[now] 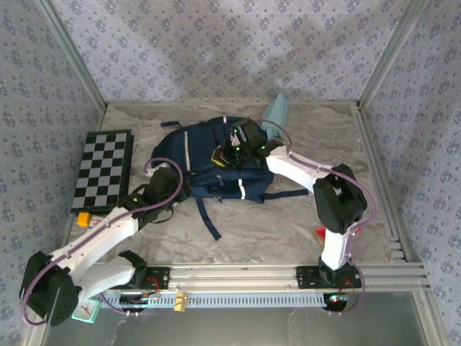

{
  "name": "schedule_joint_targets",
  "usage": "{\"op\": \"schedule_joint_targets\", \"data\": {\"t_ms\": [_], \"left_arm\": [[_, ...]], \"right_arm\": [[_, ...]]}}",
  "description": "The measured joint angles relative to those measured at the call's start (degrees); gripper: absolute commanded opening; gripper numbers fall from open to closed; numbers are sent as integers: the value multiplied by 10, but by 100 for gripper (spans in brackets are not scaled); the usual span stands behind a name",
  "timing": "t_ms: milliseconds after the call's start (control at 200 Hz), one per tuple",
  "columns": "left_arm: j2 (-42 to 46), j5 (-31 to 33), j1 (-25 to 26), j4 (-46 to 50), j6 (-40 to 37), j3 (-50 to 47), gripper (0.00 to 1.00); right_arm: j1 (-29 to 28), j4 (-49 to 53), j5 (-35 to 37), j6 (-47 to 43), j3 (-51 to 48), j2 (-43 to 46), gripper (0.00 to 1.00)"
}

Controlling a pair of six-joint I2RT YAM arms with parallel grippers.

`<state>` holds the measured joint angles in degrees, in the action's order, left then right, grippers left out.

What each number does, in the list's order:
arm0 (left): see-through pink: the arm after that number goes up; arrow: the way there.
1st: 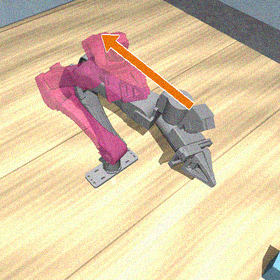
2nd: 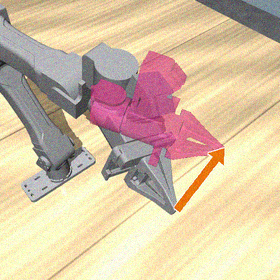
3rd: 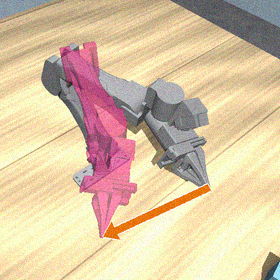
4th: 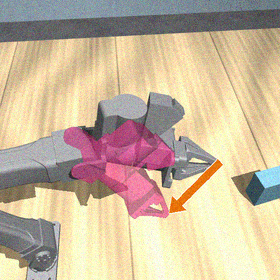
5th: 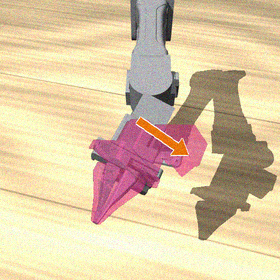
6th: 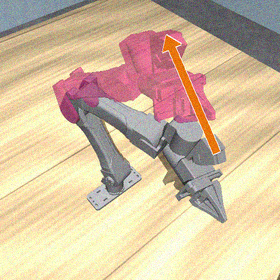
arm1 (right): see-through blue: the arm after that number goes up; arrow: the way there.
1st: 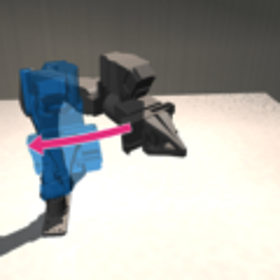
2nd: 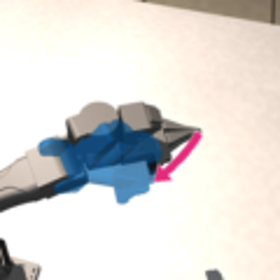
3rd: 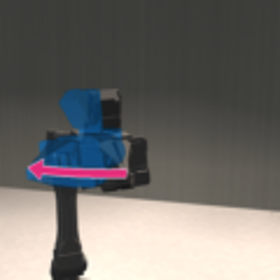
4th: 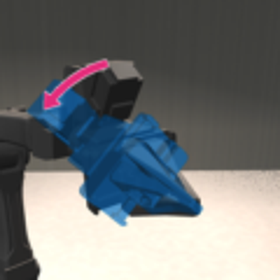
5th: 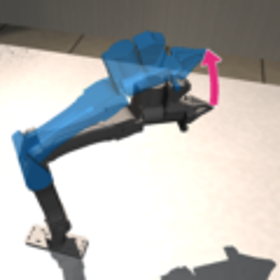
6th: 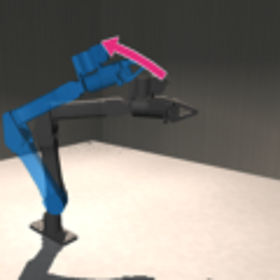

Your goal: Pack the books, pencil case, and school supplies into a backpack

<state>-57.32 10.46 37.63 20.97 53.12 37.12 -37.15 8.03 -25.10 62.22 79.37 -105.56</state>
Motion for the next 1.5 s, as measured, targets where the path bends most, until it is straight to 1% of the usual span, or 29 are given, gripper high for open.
{"op": "schedule_joint_targets", "data": {"t_ms": [80, 175, 240, 335, 525, 620, 695, 935, 1019, 1264, 1394, 1499], "left_arm": [[-10, 9, 66, -3, 0, 13, 45], [-56, 21, 122, -10, -5, 43, 46], [-94, 38, 150, -19, -15, 71, 47], [-140, 58, 169, -41, -29, 104, 47], [-206, 100, 172, -75, -62, 139, 50], [-228, 120, 171, -75, -76, 150, 50], [-250, 141, 171, -72, -80, 166, 48], [-283, 217, 170, -76, -80, 187, 32], [-287, 229, 166, -80, -83, 190, 26], [-287, 217, 152, -97, -107, 191, 13], [-276, 188, 142, -94, -126, 191, 4], [-263, 160, 133, -85, -135, 191, 0]], "right_arm": [[-4, -4, 12, 10, -1, 3, 0], [-8, -1, 24, 17, -1, 9, 0], [-9, 1, 27, 20, -1, 15, 0], [-9, 1, 28, 28, -1, 19, 0], [-9, 0, 28, 41, -1, 20, 0], [-8, -1, 28, 45, -1, 20, 0], [-7, -3, 28, 54, -1, 20, 0], [0, -19, 26, 79, -1, 20, 0], [0, -23, 27, 84, -1, 20, 0], [5, -33, 20, 90, -1, 20, 0], [8, -32, 13, 89, -1, 20, 0], [9, -31, 8, 84, -1, 20, 0]]}}
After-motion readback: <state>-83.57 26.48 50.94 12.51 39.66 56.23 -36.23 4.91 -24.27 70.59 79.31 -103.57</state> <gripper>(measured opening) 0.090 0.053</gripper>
